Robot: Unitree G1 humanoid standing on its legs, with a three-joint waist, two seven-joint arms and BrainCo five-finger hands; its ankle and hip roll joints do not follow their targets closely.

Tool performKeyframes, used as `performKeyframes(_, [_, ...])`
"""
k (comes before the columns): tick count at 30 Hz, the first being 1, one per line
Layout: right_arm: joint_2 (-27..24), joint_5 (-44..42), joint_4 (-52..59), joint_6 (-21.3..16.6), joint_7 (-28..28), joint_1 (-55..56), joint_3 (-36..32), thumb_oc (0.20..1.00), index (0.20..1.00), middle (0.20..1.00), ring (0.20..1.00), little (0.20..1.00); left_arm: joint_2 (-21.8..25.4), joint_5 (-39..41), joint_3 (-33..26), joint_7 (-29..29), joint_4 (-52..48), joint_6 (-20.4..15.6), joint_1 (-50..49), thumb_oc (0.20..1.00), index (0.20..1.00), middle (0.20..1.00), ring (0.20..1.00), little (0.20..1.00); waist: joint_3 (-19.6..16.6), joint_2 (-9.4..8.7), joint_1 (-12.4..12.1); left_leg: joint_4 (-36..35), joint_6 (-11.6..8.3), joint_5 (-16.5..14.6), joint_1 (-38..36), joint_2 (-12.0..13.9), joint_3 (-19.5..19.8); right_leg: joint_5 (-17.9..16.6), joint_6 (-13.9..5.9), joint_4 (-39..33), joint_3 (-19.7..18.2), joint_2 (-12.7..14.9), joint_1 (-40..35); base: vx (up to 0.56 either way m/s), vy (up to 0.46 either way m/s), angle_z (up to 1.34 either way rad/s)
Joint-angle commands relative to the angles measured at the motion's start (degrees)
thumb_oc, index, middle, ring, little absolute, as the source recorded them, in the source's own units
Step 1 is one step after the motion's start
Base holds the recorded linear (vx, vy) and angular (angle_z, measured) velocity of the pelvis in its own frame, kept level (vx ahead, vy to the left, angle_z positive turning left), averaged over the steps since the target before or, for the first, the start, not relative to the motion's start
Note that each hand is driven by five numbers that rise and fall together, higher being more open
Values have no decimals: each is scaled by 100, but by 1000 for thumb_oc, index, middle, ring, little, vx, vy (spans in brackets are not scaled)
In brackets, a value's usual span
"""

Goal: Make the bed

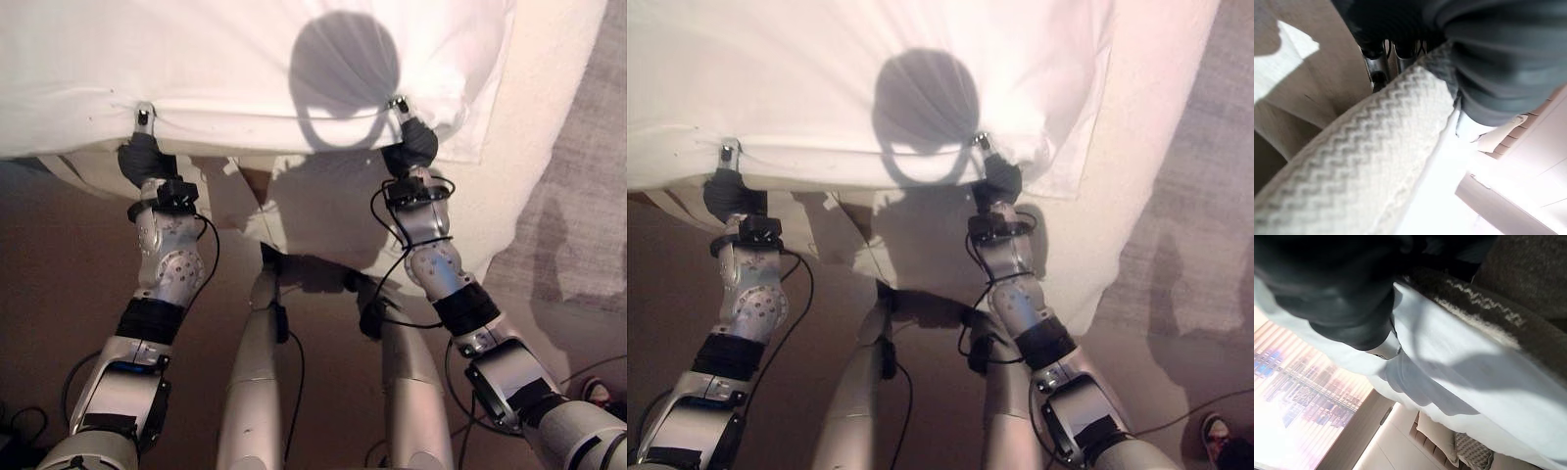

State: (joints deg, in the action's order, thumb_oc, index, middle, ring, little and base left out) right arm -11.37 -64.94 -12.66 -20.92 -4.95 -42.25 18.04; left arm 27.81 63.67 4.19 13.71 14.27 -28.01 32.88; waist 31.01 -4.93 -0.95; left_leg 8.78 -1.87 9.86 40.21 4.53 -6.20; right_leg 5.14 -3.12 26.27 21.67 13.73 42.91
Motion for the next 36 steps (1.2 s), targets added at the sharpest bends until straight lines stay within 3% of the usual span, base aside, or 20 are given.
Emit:
performKeyframes(1, [-680, 346, 627, -194, 264, 1685, -568, 200, 200, 200, 200, 200, 71, -316, -1088, -19, -134, -484, -328, 200, 200, 200, 200, 200, -122, 159, 196, 2239, -309, -1418, -437, -97, 285, -607, -494, -597, -73, -43, -902, 71, -17, 6])
performKeyframes(3, [-730, 369, 687, -122, 336, 1824, -603, 200, 200, 200, 200, 200, 130, -383, -1155, 1, -191, -502, -401, 200, 200, 200, 200, 200, -122, 108, 136, 2264, -374, -1476, -503, -104, 539, -537, -508, -627, -70, -41, -1074, 57, 87, -6])
performKeyframes(4, [-842, 342, 758, 3, 412, 2033, -677, 200, 200, 200, 200, 200, 218, -382, -1299, 2, -366, -490, -505, 200, 200, 200, 200, 200, -122, 34, 173, 1425, -449, -1304, -746, 374, 677, -547, -645, -775, -109, 78, -1343, 133, 248, -27])
performKeyframes(6, [-855, 305, 732, 86, 485, 2326, -734, 200, 200, 200, 200, 200, 306, -564, -1229, -11, -384, -391, -592, 200, 200, 200, 200, 200, -122, 4, 157, 278, -607, -360, -1073, 869, 591, -783, -729, -1076, -131, 195, -1693, 96, 364, -8])
performKeyframes(7, [-879, 348, 781, 86, 519, 2467, -881, 200, 200, 200, 200, 200, 312, -702, -1203, -68, -494, -346, -655, 200, 200, 200, 200, 200, -122, 49, 118, 129, -647, -303, -1241, 884, 648, -812, -769, -1072, -141, 332, -1861, 81, 465, 24])
performKeyframes(10, [-979, 592, 912, 203, 479, 2860, -1269, 200, 200, 200, 200, 200, 69, -971, -1196, -291, -811, -225, -1039, 200, 200, 200, 200, 200, -122, 223, 124, 281, -621, -696, -1588, 453, 486, -1211, -1005, -941, -306, 922, -2207, 93, 482, -9])
performKeyframes(14, [-916, 945, 933, 285, 402, 3218, -1649, 200, 200, 200, 200, 200, -28, -1274, -1122, -670, -1248, 8, -1527, 200, 200, 200, 200, 200, -122, 319, 176, 876, -162, -1279, -1946, -109, 202, -1675, -998, -641, -304, 1512, -2607, 126, 490, 53])
performKeyframes(15, [-887, 1043, 915, 267, 367, 3262, -1667, 200, 200, 200, 200, 200, 39, -1452, -1181, -605, -1288, 53, -1704, 200, 200, 200, 200, 200, -159, 359, 75, 913, -15, -1387, -2099, -169, -48, -1667, -933, -194, 77, 1574, -2644, 189, 504, 8])
performKeyframes(16, [-854, 1198, 866, 297, 366, 3352, -1750, 200, 200, 200, 200, 200, 218, -1820, -1308, -713, -1556, 166, -2077, 200, 200, 200, 200, 200, -354, 458, -76, 819, 116, -1575, -2428, -279, -345, -1457, -996, 289, 582, 1509, -2832, 191, 501, -13])
performKeyframes(17, [-851, 1202, 867, 299, 368, 3367, -1743, 200, 200, 200, 200, 200, 207, -1842, -1315, -696, -1598, 184, -2116, 200, 200, 200, 200, 200, -353, 452, -71, 810, 118, -1584, -2456, -284, -345, -1440, -998, 302, 583, 1516, -2852, 198, 446, -61])
performKeyframes(21, [-891, 1512, 826, 362, 547, 3703, -1828, 200, 200, 200, 200, 200, 106, -1944, -1553, -825, -1682, 230, -2964, 200, 200, 200, 200, 200, -917, 416, -132, 177, 95, -1230, -2911, -587, -394, -724, -749, -405, 651, -288, -2750, 78, 269, -62])
performKeyframes(23, [-1047, 1670, 924, 460, 606, 3955, -1920, 200, 200, 200, 200, 200, -101, -1879, -1718, -1057, -1858, 332, -3274, 200, 200, 200, 200, 200, -1142, 493, -191, 418, 26, -1314, -2952, -792, -113, -455, -447, -1340, 186, -348, -3141, 109, 167, -67])
performKeyframes(27, [-1217, 1853, 984, 484, 626, 3760, -1872, 200, 200, 200, 200, 200, -316, -2076, -1810, -1061, -2064, 370, -3356, 200, 200, 200, 200, 200, -1291, 540, -544, 1039, -217, -1231, -2776, -1034, 637, -394, -304, -1509, -28, -443, -3362, -14, 242, -16])
performKeyframes(28, [-1230, 1794, 965, 531, 583, 3710, -1841, 200, 200, 200, 200, 200, -276, -2065, -1835, -1097, -2085, 423, -3387, 200, 200, 200, 200, 200, -1376, 481, -531, 1140, -274, -1350, -2965, -686, 823, -397, -342, -1412, -75, -224, -3418, -49, 199, -35])
performKeyframes(29, [-1228, 1795, 967, 532, 582, 3708, -1840, 200, 200, 200, 200, 200, -273, -2062, -1837, -1099, -2084, 422, -3386, 200, 200, 200, 200, 200, -1383, 473, -520, 1123, -270, -1322, -2954, -698, 829, -418, -342, -1428, -66, -214, -3412, 12, 522, -34])
performKeyframes(30, [-1199, 1789, 964, 554, 554, 3841, -1885, 200, 200, 200, 200, 200, -239, -2020, -1939, -1107, -2074, 439, -3465, 200, 200, 200, 200, 200, -1684, 411, -340, 941, -327, -1038, -3263, 473, 680, -383, -484, -1226, -24, 156, -3417, 68, 472, 2])
performKeyframes(31, [-1174, 1817, 928, 583, 528, 3901, -1908, 200, 200, 200, 200, 200, -179, -2047, -1945, -1108, -2104, 458, -3468, 200, 200, 200, 200, 200, -1859, 452, -300, 657, -405, -740, -3390, 688, 806, -380, -541, -1174, 24, 272, -3428, 89, 865, 27])
performKeyframes(32, [-1177, 1976, 903, 642, 472, 4085, -2055, 200, 200, 200, 200, 200, -95, -2006, -1994, -1120, -2133, 472, -3448, 200, 200, 200, 200, 200, -2066, 493, -128, 113, -575, -282, -3632, 1269, 947, -409, -684, -949, -2, 618, -3449, 44, 534, 39])
performKeyframes(35, [-1163, 1978, 953, 598, 334, 4327, -2287, 200, 200, 200, 200, 200, 67, -2063, -1917, -1081, -2144, 492, -3305, 200, 200, 200, 200, 200, -2205, 565, -6, -140, -830, 55, -3759, 1439, 1143, -562, -860, -881, -61, 1027, -3521, -20, 605, 47])
performKeyframes(36, [-1172, 2107, 1032, 603, 314, 4458, -2461, 200, 200, 200, 200, 200, 118, -2186, -1834, -1087, -2122, 458, -3249, 200, 200, 200, 200, 200, -2226, 649, 57, -201, -888, -581, -3859, 1001, 1284, -950, -1053, -990, 13, 1361, -3718, -85, 726, 68])
